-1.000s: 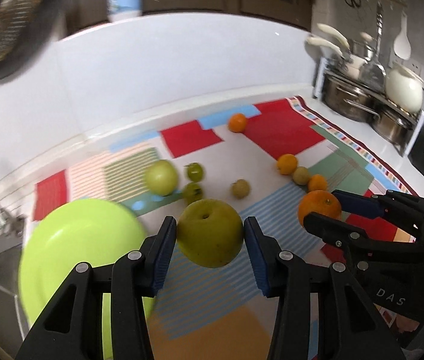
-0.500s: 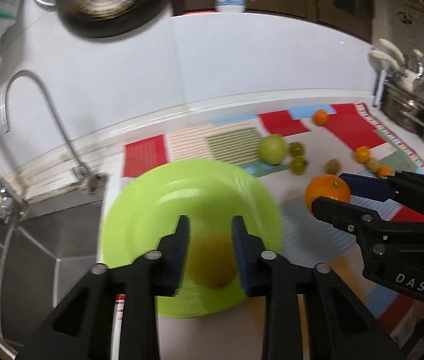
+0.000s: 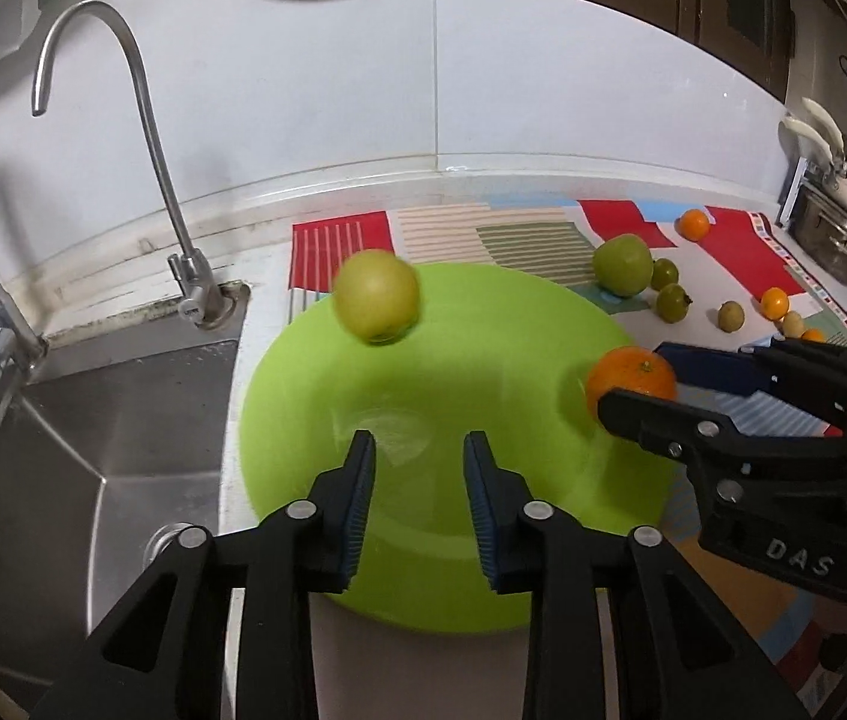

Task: Organize fruits
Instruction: 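Carry both fruits onto the green plate and open both tools to release them, then lift both open tools away from the green plate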

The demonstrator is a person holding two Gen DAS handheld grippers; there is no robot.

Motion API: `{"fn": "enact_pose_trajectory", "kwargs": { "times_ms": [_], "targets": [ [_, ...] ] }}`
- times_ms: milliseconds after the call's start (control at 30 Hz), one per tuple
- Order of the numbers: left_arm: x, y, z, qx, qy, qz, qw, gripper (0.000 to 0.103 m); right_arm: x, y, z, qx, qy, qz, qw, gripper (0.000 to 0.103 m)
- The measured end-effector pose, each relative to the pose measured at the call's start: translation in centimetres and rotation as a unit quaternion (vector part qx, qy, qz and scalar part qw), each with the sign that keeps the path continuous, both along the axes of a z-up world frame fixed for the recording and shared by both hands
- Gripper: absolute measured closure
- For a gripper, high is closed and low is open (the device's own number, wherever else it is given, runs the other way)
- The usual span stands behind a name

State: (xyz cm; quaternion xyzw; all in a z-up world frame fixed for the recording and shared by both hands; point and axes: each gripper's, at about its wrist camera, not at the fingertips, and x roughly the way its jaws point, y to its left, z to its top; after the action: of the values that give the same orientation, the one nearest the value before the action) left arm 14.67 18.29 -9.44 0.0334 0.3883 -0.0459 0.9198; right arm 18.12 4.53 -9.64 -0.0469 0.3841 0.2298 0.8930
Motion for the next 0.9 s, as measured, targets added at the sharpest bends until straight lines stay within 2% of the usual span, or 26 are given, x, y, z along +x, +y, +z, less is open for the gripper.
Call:
{"fn": "enact_pose_trajectory", "kwargs": {
  "times_ms": [67,133,300,367,400,533,667,900],
  "targets": [
    [-0.1,0.2,0.1,0.004,0.001,0.005,1.0000,0.064,0.1,0.0,0.1,-0.003,-0.004,-0.012,1.000,0.048],
    [-0.4,0.2,0.5,0.010,0.000,0.011,0.9999,0.056,0.0,-0.3,0.5,-0.001,-0.012,-0.025,1.000,0.047],
    [-1.4,-0.1,2.2,0.018,-0.020,0.023,0.9994,0.043,-0.9,-1.4,1.7,-0.003,-0.024,-0.047,0.999,0.047],
    [-2.0,-0.4,2.9,0.014,-0.027,0.025,0.9992,0.038,-1.5,-1.9,2.1,-0.001,-0.026,-0.056,0.998,0.042],
    [-2.4,-0.6,3.3,0.013,-0.030,0.026,0.9991,0.034,-1.8,-2.3,2.3,-0.001,-0.028,-0.061,0.998,0.041],
    [-3.9,-1.9,4.6,0.010,-0.048,0.037,0.9981,0.026,-3.3,-3.7,3.4,-0.008,-0.045,-0.068,0.997,0.038],
    [-5.1,-3.7,5.7,0.002,-0.062,0.046,0.9970,0.024,-4.8,-6.0,4.7,-0.011,-0.067,-0.081,0.994,0.032],
    [-7.4,-8.1,7.4,0.000,-0.094,0.040,0.9948,0.019,-7.0,-10.4,6.9,-0.015,-0.098,-0.102,0.990,0.028]
  ]
}}
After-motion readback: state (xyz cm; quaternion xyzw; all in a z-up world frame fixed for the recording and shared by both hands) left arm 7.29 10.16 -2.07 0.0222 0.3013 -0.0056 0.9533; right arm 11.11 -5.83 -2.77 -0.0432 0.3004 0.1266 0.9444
